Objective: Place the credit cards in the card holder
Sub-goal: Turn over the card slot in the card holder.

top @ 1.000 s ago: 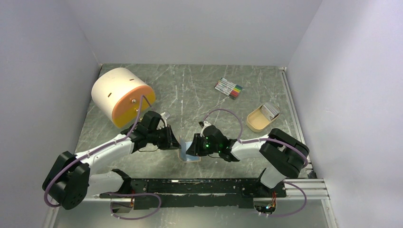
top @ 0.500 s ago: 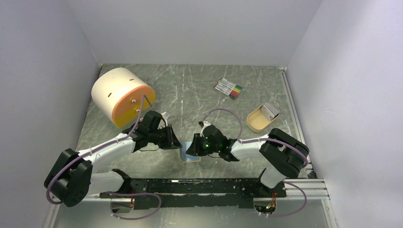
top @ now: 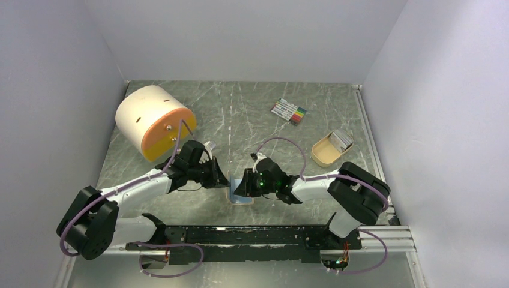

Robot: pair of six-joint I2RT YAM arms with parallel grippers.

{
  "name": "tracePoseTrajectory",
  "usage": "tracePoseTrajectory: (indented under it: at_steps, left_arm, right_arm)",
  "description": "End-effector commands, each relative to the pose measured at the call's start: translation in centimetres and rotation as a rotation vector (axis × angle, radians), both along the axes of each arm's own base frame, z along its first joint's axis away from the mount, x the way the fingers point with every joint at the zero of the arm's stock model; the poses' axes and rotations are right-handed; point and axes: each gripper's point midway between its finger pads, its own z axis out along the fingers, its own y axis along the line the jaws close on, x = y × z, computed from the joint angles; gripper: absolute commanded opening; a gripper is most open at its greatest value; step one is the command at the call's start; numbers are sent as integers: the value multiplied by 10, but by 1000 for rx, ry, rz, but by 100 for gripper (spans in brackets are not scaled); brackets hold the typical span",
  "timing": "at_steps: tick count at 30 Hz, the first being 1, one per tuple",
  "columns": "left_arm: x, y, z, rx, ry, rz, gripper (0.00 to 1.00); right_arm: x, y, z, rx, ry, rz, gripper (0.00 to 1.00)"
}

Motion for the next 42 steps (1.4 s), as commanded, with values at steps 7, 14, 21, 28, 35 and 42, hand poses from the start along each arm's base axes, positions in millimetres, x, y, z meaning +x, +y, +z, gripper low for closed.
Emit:
tracePoseTrajectory:
  at_steps: [7, 14, 21, 28, 35, 42]
  left_arm:
    - [-5, -10, -1, -62, -3, -28, 9]
    - [-4, -9, -10, -17, 8, -23, 9]
    - [-4, -10, -16, 22, 19, -25, 9]
    - [-2, -6, -14, 43, 22, 3, 9]
    - [0, 5, -9, 107, 9, 34, 9]
    - [-1, 14, -8, 146, 0, 53, 21]
  right_arm:
    - [4, -7, -9, -45, -2, -24, 35]
    - [6, -12, 1, -49, -20, -47, 43]
    - [11, -25, 19, -63, -62, -101, 45]
    - [20, -30, 41, -63, -108, -143, 46]
    - [34, -39, 50, -126, -173, -174, 47]
    - [83, -65, 94, -231, -384, -191, 48]
